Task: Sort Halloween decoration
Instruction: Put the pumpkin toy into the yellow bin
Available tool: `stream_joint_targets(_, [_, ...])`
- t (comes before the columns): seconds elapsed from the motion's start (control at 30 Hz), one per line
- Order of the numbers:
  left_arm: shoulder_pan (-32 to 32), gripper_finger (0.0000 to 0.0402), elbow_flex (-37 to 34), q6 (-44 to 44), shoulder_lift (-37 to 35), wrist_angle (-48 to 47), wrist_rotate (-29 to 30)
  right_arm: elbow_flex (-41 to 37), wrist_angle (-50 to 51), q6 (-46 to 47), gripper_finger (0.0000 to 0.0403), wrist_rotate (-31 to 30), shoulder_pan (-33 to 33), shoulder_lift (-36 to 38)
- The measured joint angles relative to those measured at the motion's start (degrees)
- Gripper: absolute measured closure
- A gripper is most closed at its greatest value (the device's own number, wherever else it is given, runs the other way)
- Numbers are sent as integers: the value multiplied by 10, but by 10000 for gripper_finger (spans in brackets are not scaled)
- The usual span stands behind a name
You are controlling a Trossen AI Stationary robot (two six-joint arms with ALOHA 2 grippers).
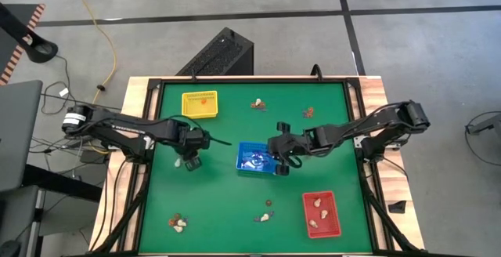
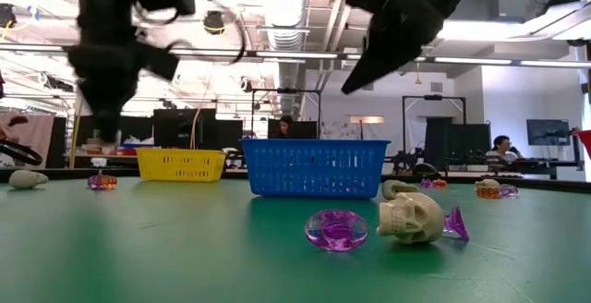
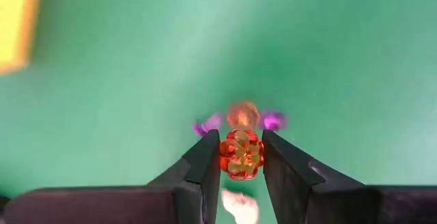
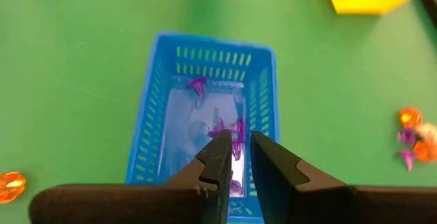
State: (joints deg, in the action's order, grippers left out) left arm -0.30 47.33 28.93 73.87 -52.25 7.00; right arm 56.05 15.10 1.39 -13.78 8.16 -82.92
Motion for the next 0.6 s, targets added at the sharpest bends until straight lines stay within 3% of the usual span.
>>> stream_joint_targets(0.23, [55,319,63,-116,0,39,199,-2,-8,-93,316,25,-14,72])
stream_joint_targets(0.5, [266,319,46,-253,19,199,172,-94,-73,-113,316,82,-80,172])
stream_joint_targets(0.6, [334,319,46,-257,28,231,112,-125,-103,-79,316,97,-104,204])
